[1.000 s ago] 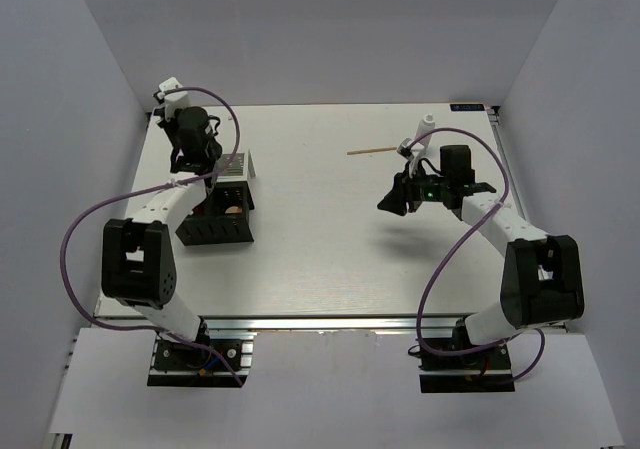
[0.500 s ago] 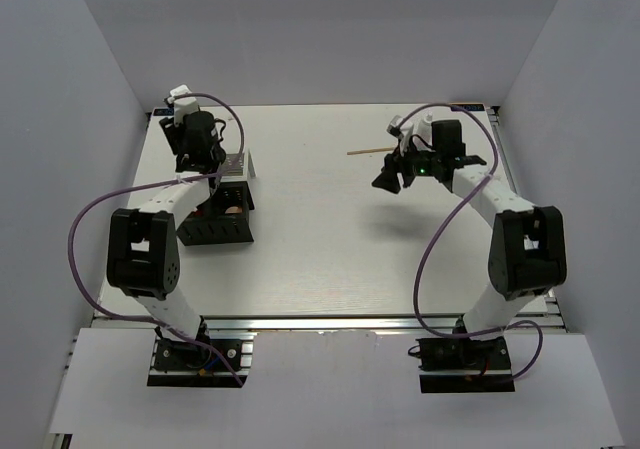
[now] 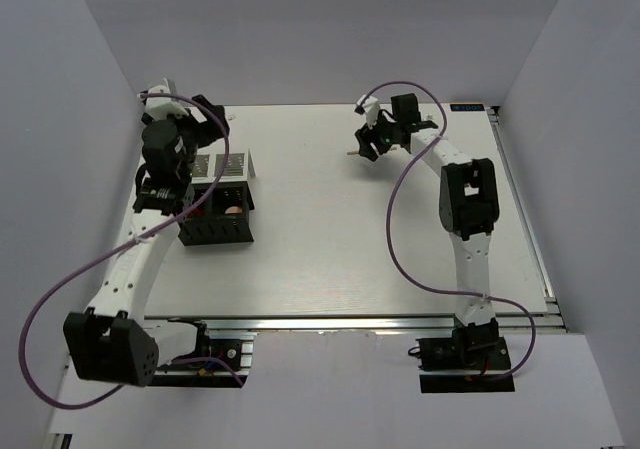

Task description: Organize the makeup

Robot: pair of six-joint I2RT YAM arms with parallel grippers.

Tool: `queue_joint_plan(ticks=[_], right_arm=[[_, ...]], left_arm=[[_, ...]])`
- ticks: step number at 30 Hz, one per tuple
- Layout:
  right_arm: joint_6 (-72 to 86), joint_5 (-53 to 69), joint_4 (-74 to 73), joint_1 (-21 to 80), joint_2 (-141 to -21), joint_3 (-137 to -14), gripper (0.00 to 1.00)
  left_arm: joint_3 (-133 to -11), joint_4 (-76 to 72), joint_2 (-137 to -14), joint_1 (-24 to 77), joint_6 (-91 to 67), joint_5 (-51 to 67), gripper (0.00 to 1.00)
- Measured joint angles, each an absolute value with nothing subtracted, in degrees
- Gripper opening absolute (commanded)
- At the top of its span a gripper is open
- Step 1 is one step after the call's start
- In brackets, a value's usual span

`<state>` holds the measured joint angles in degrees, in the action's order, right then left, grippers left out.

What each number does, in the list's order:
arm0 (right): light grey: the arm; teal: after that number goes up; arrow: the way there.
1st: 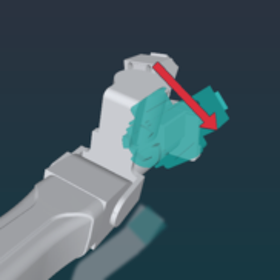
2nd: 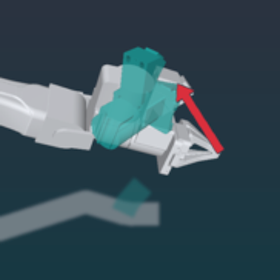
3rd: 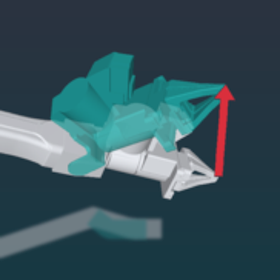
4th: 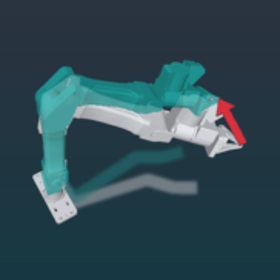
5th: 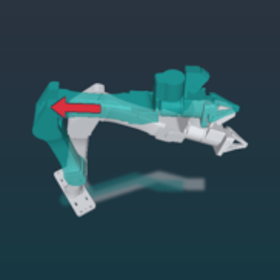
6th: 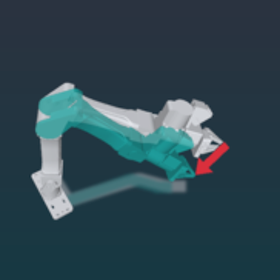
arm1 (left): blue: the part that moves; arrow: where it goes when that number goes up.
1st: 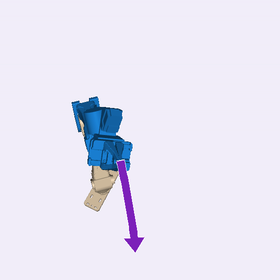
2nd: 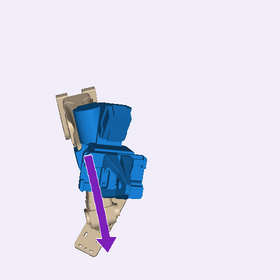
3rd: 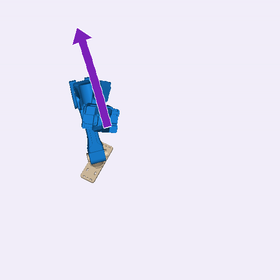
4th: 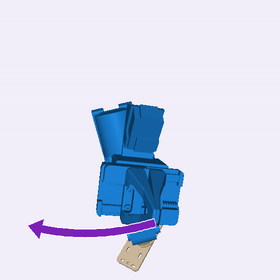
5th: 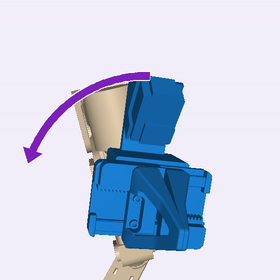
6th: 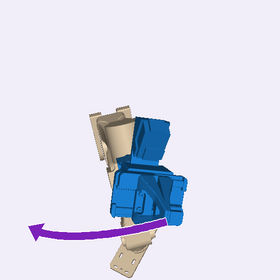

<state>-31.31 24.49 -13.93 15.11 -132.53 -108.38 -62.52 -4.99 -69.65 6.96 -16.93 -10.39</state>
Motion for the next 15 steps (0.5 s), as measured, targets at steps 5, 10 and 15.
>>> queue_joint_plan(ticks=[5,10,15], right_arm=[[-36.4,21.6,-17.5,15.6,-138.0,-115.7,0.69],[-36.4,20.4,-18.1,14.9,-142.4,-122.8,0.64],[-34.1,22.3,-17.9,13.9,-142.7,-122.9,0.28]], left_arm=[[-57.0,-2.5,-63.6,7.0,-25.8,3.9,0.98],[-49.5,1.6,-59.3,7.1,-31.6,9.1,0.98],[-48.9,4.9,-56.9,7.1,-32.9,10.2,0.98]])
